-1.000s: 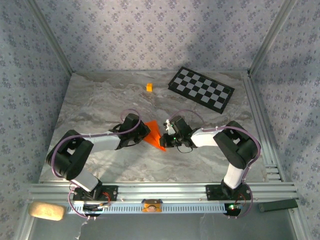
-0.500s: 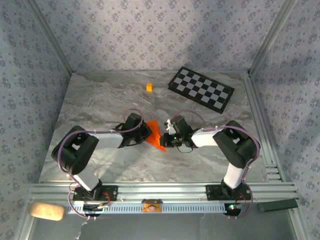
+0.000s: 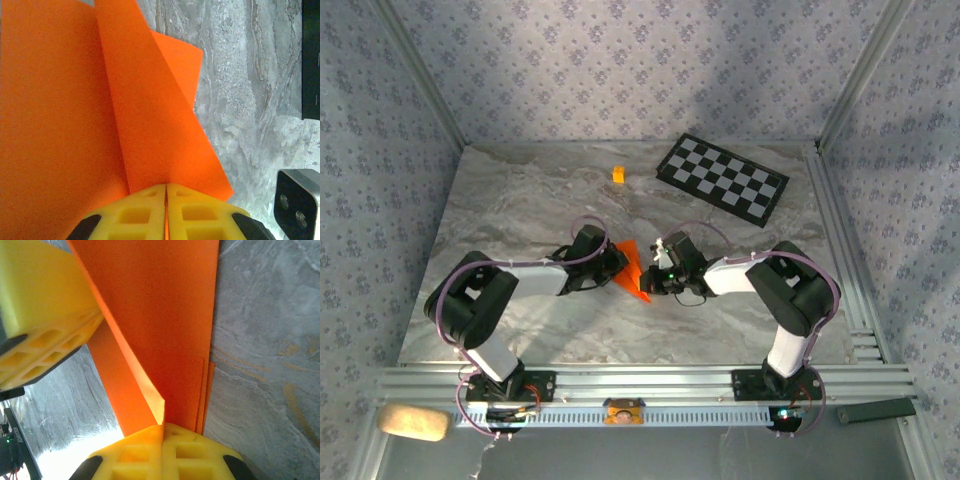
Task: Fold a paper plane with a square sheet of paper (pick it up from the middle)
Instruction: Fourth fold the wing at the center of the table.
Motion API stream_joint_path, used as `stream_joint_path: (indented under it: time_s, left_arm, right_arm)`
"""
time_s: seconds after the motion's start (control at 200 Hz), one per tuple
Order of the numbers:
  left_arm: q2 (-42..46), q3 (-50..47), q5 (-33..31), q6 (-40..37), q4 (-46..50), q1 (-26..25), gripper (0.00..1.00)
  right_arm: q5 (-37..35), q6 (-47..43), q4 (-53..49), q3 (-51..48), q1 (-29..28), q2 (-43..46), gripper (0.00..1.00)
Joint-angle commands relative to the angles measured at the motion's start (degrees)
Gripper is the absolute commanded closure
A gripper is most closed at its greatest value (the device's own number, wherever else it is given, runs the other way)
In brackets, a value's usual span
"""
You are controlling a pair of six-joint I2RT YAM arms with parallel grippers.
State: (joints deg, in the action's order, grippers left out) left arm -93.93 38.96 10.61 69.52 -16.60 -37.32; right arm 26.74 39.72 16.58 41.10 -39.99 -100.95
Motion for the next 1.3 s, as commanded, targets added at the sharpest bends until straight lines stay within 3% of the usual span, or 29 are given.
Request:
stream_joint_path:
  time_s: [0.0,0.65,1.299]
  left_arm:
    - [-0.22,1.43,0.82,-0.92,-1.67,-0.43,0.91]
    - [-3.25,2.87,2.48,-1.04,-2.83,-0.43,0.91]
    - [-4.38,3.89,3.25,-1.92,-2.07,-0.43,0.91]
  right_arm:
    - [-1.94,1.41,-5.01,-2.47,0.66,-3.02,0.98]
    - [-0.56,2.69,-4.57,-1.49,0.97,-2.06,0.87]
    - [-0.53,4.22,-6.86,-0.65,1.25,-4.06,0.97]
